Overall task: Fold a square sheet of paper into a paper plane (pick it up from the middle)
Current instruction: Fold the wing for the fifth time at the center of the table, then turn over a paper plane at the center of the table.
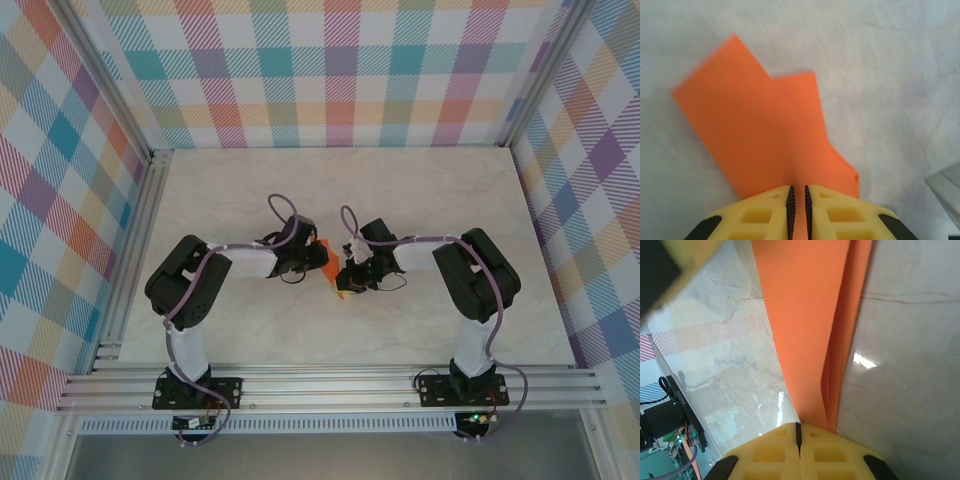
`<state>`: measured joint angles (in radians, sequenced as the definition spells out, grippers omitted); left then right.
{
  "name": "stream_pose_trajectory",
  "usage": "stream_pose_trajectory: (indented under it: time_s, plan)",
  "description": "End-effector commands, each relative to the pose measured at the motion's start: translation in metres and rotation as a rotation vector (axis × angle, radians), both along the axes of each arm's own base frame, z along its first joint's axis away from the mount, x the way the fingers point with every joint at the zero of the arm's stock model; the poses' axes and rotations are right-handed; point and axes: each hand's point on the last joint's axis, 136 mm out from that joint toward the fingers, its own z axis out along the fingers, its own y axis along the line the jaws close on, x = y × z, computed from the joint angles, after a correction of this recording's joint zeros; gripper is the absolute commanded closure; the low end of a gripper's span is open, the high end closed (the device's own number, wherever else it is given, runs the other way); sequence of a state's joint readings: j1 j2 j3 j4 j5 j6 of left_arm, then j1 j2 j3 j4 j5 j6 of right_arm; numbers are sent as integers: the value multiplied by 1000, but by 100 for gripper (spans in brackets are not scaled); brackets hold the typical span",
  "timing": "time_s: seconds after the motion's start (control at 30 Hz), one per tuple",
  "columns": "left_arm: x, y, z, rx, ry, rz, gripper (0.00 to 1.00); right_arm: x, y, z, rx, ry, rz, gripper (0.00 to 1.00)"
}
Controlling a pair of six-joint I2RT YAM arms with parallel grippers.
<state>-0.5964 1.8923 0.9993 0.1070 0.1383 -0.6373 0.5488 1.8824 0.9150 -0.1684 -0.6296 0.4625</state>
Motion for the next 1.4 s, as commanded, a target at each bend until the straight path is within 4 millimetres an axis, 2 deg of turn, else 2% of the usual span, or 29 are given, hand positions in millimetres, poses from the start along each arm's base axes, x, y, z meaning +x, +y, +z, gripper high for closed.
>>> stream_pose_trajectory:
  time_s: [0.0,0.27,0.4,0.53,0.67,0.77,0.83,0.93,1.1,1.23,1.37]
  plan:
    - [23,30,-14,93,-11,59,82,-66,-60,-60,-319,244,-8,95]
    - [62,52,-7,113,-40,117,82,-65,-59,-57,-313,235,-11,95]
    - [75,66,10,142,-77,146,82,-59,-56,-49,-298,211,-14,94]
    - [75,79,40,169,-129,169,77,-39,-43,-24,-239,129,-30,91]
    - [61,91,67,175,-156,193,69,-6,-22,24,-135,-25,-61,78]
    - [43,98,76,176,-143,206,63,17,-15,65,-74,-161,-105,64]
    - [30,102,78,174,-132,214,58,29,-16,90,-59,-253,-142,56]
    - [9,102,83,170,-115,215,47,41,-30,113,-95,-364,-213,45]
    - [-21,89,89,209,-113,174,30,50,-68,121,-241,-454,-339,31]
    - [-40,77,88,265,-90,156,24,52,-88,116,-302,-463,-392,21]
    - [-55,53,84,289,-77,160,23,52,-105,108,-356,-472,-431,7]
